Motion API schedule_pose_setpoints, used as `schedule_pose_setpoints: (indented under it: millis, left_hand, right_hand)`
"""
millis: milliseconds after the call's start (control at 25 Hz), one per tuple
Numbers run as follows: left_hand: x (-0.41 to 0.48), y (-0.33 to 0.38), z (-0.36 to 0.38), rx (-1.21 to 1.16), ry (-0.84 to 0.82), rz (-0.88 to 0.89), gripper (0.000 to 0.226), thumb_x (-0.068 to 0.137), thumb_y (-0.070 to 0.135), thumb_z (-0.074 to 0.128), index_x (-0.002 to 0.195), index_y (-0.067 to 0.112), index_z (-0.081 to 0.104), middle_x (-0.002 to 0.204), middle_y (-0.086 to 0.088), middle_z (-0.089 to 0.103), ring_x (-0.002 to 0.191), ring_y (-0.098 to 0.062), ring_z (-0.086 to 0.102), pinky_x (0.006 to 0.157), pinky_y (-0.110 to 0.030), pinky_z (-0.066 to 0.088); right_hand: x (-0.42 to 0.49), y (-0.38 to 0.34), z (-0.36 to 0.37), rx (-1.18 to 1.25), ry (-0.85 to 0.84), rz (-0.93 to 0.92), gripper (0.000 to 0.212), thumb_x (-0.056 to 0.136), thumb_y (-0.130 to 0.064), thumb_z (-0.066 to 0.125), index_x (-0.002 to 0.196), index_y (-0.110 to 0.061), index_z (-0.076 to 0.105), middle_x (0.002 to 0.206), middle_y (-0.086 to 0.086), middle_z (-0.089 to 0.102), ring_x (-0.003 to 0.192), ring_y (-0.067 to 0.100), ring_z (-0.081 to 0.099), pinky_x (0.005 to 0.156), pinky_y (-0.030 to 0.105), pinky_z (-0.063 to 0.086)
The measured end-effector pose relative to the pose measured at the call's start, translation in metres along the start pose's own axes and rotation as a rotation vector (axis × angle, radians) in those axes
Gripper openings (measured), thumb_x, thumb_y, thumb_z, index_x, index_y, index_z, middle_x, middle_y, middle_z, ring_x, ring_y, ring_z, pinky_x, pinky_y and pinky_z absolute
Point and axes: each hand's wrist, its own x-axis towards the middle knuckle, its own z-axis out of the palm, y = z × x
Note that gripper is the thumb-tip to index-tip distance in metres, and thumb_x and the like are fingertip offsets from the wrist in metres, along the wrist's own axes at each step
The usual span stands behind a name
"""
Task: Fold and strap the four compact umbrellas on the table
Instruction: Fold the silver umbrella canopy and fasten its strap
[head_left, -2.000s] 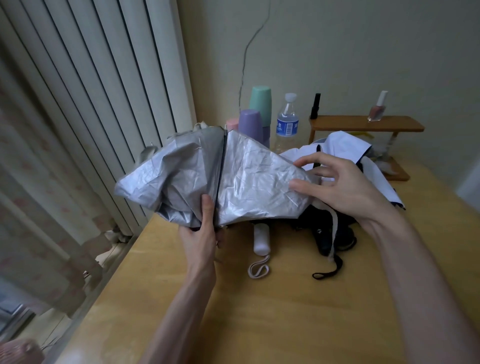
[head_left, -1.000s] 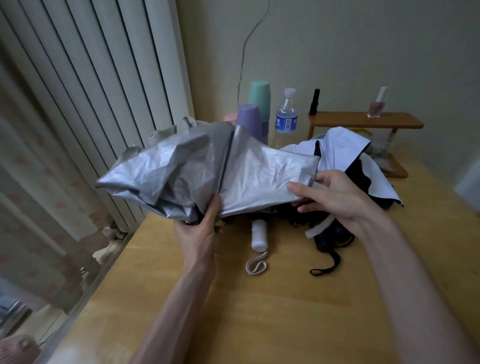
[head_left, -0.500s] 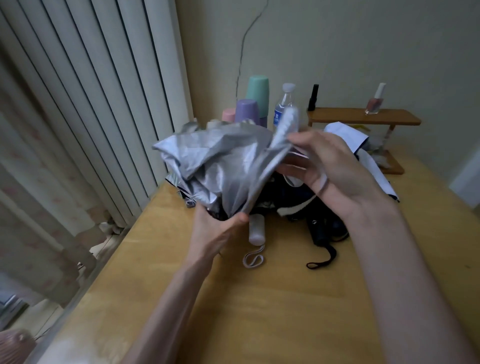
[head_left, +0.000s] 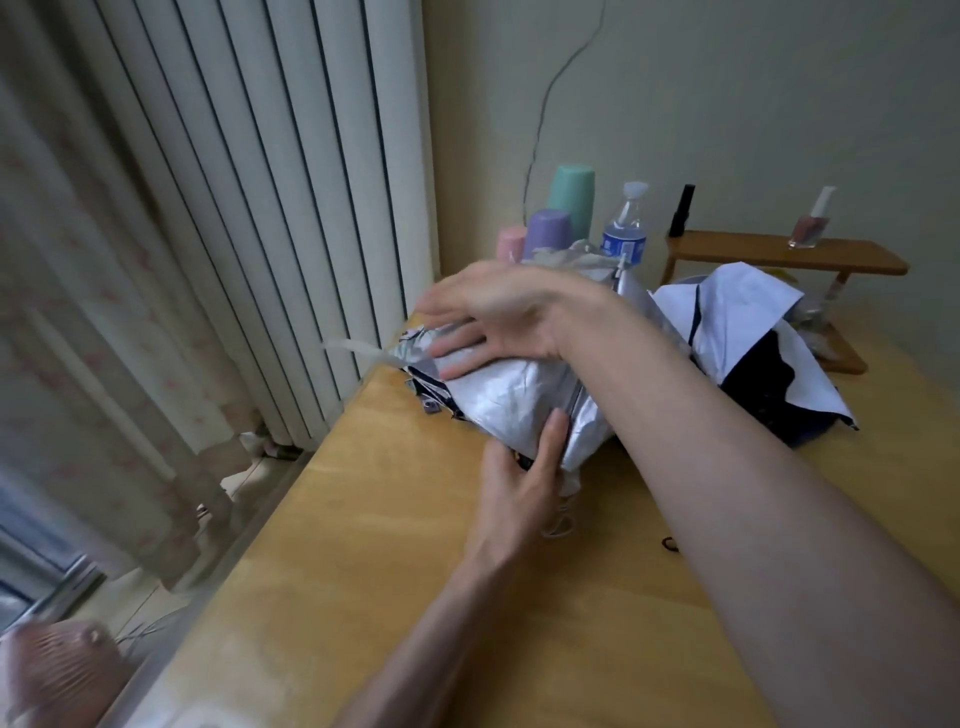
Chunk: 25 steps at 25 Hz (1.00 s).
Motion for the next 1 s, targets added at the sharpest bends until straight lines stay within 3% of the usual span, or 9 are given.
schedule_pose_setpoints:
  millis: [120,280,360,440,600,720,840,920,1000]
  left_hand:
    - [-0.002,0.003,0.004,-0.082,0.013,-0.075,0.038,0.104,0.035,0.065,0.072,0.015,0.058,0.052,0.003,0.048,0.046,-0.011,0.044,0.045,-0.024,0.037]
    - [0.003,0.006,-0.005,-0.085,0.05,-0.041,0.044,0.103,0.037,0.066,0.061,0.023,0.066,0.057,0.012,0.058,0.055,-0.004,0.053,0.049,-0.022,0.041]
    - [0.005,0.008,-0.007,-0.085,0.073,-0.022,0.041,0.103,0.037,0.066,0.066,0.02,0.067,0.058,0.009,0.062,0.056,-0.005,0.056,0.05,-0.021,0.043]
    - [0.005,0.009,-0.008,-0.078,0.083,-0.014,0.038,0.102,0.036,0.067,0.069,0.018,0.066,0.057,0.008,0.062,0.054,-0.006,0.057,0.049,-0.022,0.042]
    - [0.0,0.012,-0.01,-0.102,0.1,-0.033,0.047,0.096,0.049,0.073,0.089,0.003,0.072,0.06,-0.008,0.059,0.057,-0.008,0.056,0.05,-0.021,0.043]
    - [0.0,0.022,-0.017,-0.204,0.125,-0.114,0.041,0.101,0.044,0.066,0.08,0.01,0.066,0.06,-0.009,0.056,0.047,-0.018,0.049,0.042,-0.024,0.036]
    - [0.003,0.032,-0.026,-0.265,0.136,-0.123,0.041,0.107,0.042,0.058,0.082,0.01,0.065,0.063,-0.01,0.061,0.046,-0.02,0.049,0.04,-0.022,0.031]
    - [0.004,0.035,-0.029,-0.277,0.127,-0.122,0.04,0.108,0.042,0.054,0.092,0.008,0.066,0.068,-0.01,0.067,0.049,-0.02,0.054,0.039,-0.022,0.03]
    - [0.007,0.035,-0.031,-0.296,0.115,-0.138,0.039,0.109,0.043,0.051,0.098,0.008,0.067,0.075,-0.012,0.07,0.052,-0.021,0.058,0.038,-0.021,0.029]
  right_hand:
    - [-0.011,0.007,-0.009,0.033,0.004,-0.154,0.048,0.102,0.003,0.06,0.148,-0.009,0.053,0.151,0.026,0.053,0.133,0.038,0.06,0.101,0.037,0.059]
    - [-0.039,0.017,-0.041,0.139,0.261,-0.643,0.032,0.096,0.0,0.071,0.127,-0.007,0.07,0.111,0.005,0.078,0.094,0.019,0.077,0.078,0.026,0.06]
    - [-0.039,0.028,-0.059,-0.155,0.589,-0.763,0.024,0.089,-0.019,0.082,0.112,-0.019,0.075,0.101,-0.004,0.078,0.092,0.01,0.073,0.083,0.029,0.057]
    - [-0.032,0.042,-0.062,-0.656,0.795,-0.65,0.037,0.076,-0.049,0.08,0.11,-0.035,0.075,0.112,-0.008,0.071,0.112,0.017,0.062,0.101,0.045,0.048]
    - [-0.019,0.051,-0.052,-0.862,0.647,-0.608,0.057,0.076,-0.053,0.081,0.129,-0.038,0.069,0.128,-0.005,0.058,0.126,0.023,0.049,0.111,0.051,0.04]
    - [-0.034,0.053,-0.062,-0.614,0.587,-0.646,0.063,0.087,-0.055,0.079,0.144,-0.04,0.058,0.146,-0.006,0.05,0.14,0.007,0.044,0.118,0.032,0.034]
    - [-0.062,0.068,-0.077,-0.319,0.654,-0.638,0.028,0.092,-0.04,0.08,0.114,-0.023,0.074,0.109,-0.01,0.072,0.1,-0.003,0.064,0.09,0.017,0.047]
    - [-0.074,0.079,-0.08,-0.159,0.533,-0.648,0.022,0.088,-0.031,0.083,0.101,-0.015,0.076,0.092,-0.01,0.075,0.087,0.006,0.068,0.084,0.026,0.053]
    - [-0.078,0.085,-0.082,-0.148,0.433,-0.667,0.025,0.086,-0.023,0.084,0.106,-0.01,0.076,0.098,-0.002,0.077,0.093,0.013,0.071,0.087,0.036,0.058]
